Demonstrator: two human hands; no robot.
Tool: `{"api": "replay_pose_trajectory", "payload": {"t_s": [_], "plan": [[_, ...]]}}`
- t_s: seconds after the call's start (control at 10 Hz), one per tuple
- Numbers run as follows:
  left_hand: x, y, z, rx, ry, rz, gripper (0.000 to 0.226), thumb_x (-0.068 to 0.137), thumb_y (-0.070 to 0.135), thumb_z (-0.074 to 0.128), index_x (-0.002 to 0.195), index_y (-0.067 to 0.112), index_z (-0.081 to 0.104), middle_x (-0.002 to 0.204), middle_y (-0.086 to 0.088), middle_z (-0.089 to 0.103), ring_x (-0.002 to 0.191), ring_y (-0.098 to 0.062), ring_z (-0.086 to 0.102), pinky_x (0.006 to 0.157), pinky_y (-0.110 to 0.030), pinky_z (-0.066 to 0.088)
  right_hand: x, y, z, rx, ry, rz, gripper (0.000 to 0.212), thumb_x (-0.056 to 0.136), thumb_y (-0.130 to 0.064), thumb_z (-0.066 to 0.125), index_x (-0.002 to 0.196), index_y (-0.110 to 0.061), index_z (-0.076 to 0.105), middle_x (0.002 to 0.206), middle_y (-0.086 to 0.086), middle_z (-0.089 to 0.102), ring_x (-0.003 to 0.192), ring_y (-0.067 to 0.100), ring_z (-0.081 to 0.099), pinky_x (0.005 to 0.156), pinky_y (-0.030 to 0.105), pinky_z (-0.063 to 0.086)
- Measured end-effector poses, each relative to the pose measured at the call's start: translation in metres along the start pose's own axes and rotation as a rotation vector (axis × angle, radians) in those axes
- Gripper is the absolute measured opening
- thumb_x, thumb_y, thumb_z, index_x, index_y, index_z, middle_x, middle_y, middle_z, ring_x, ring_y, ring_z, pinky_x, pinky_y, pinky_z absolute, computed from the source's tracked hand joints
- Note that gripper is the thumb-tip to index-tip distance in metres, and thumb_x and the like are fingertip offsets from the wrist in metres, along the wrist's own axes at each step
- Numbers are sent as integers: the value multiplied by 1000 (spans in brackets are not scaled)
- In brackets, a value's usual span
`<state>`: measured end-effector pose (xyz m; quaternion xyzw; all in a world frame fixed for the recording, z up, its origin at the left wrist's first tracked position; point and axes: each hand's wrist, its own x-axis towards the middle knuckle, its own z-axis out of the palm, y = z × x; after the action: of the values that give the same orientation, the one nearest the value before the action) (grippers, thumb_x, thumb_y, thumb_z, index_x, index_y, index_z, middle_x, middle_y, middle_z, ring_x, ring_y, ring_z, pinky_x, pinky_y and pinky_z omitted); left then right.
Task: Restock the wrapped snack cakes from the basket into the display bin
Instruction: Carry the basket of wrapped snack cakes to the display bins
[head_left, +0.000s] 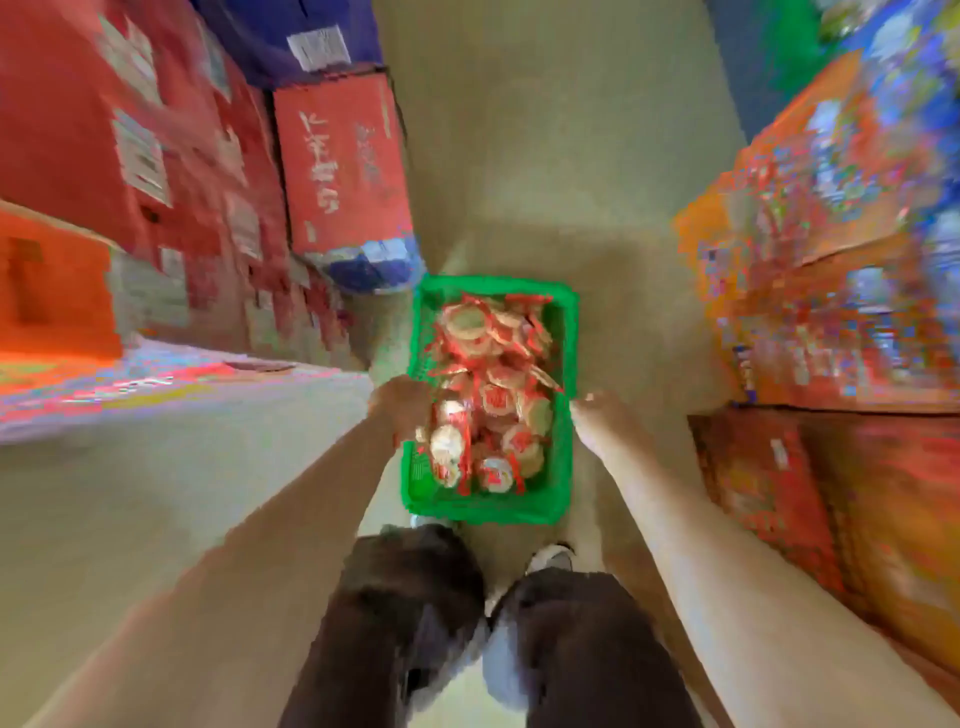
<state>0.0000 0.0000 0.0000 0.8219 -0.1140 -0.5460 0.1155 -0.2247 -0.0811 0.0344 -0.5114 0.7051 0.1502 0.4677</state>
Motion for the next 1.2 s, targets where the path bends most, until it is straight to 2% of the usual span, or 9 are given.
{"api": "replay_pose_trajectory", "payload": {"t_s": [0.2, 0.3, 0.4, 0.5, 0.6, 0.8, 0.9, 1.0, 1.2], "plan": [[124, -55, 46, 113, 133, -108, 59, 94, 25, 56, 143, 2, 35, 140, -22, 46, 127, -39, 47, 104, -40, 42, 177, 73, 106, 69, 57, 111, 41, 95, -21, 56, 130, 0, 52, 123, 19, 58, 116, 34, 56, 79, 27, 36], [150, -60, 54, 58, 78, -118, 56, 94, 24, 57, 140, -2, 39, 128, -24, 54, 116, -30, 58, 92, -33, 49, 199, 73, 109, 3, 93, 150, 38, 89, -20, 65, 120, 2, 61, 122, 24, 63, 113, 37, 60, 74, 31, 41], [157, -57, 51, -157, 3, -143, 37, 89, 21, 61, 119, -2, 61, 74, -10, 64, 58, -13, 62, 52, -20, 46, 207, 75, 103, -69, 83, 122, 36, 87, -22, 68, 116, -2, 61, 116, 22, 64, 108, 37, 62, 77, 33, 46], [135, -40, 41, -259, -28, -175, 24, 84, 23, 62, 104, 9, 64, 68, -2, 62, 56, -15, 57, 48, -20, 40, 197, 74, 75, -110, 97, 84, 30, 91, -21, 62, 115, -3, 60, 116, 22, 64, 108, 38, 61, 80, 33, 46], [83, -13, 29, -306, -138, -201, 14, 81, 27, 62, 88, 15, 64, 66, 0, 65, 58, -16, 60, 55, -23, 48, 157, 65, 24, -128, 125, 95, 30, 95, -19, 56, 118, -2, 62, 116, 24, 65, 106, 39, 61, 84, 37, 49], [-58, 89, -29, -280, -68, 44, 47, 61, 40, 55, 93, 7, 68, 83, -13, 62, 77, -24, 54, 71, -34, 38, 32, -4, -118, -70, 242, 84, 20, 100, -18, 50, 111, -5, 60, 106, 19, 64, 87, 33, 60, 60, 29, 44], [-133, 151, -75, -348, 23, 113, 49, 64, 38, 57, 100, 6, 69, 85, -10, 64, 77, -22, 56, 69, -32, 43, -37, -55, -185, 108, 290, 29, 2, 98, -19, 51, 100, -18, 52, 91, 7, 58, 74, 22, 52, 54, 23, 36], [-198, 215, -123, -347, 74, 176, 28, 71, 34, 56, 84, 10, 65, 80, -7, 60, 71, -22, 53, 65, -27, 42, -90, -98, -243, 387, 305, 85, 14, 94, -26, 55, 81, -24, 51, 81, -5, 51, 66, 12, 49, 54, 18, 40], [-255, 322, -200, -357, 138, 276, 37, 93, 23, 53, 118, -3, 62, 101, -15, 60, 75, -21, 52, 53, -14, 42, -157, -208, -343, 692, 302, 4, 24, 94, -22, 55, 70, -24, 51, 71, -10, 51, 58, 4, 47, 38, 9, 39]]}}
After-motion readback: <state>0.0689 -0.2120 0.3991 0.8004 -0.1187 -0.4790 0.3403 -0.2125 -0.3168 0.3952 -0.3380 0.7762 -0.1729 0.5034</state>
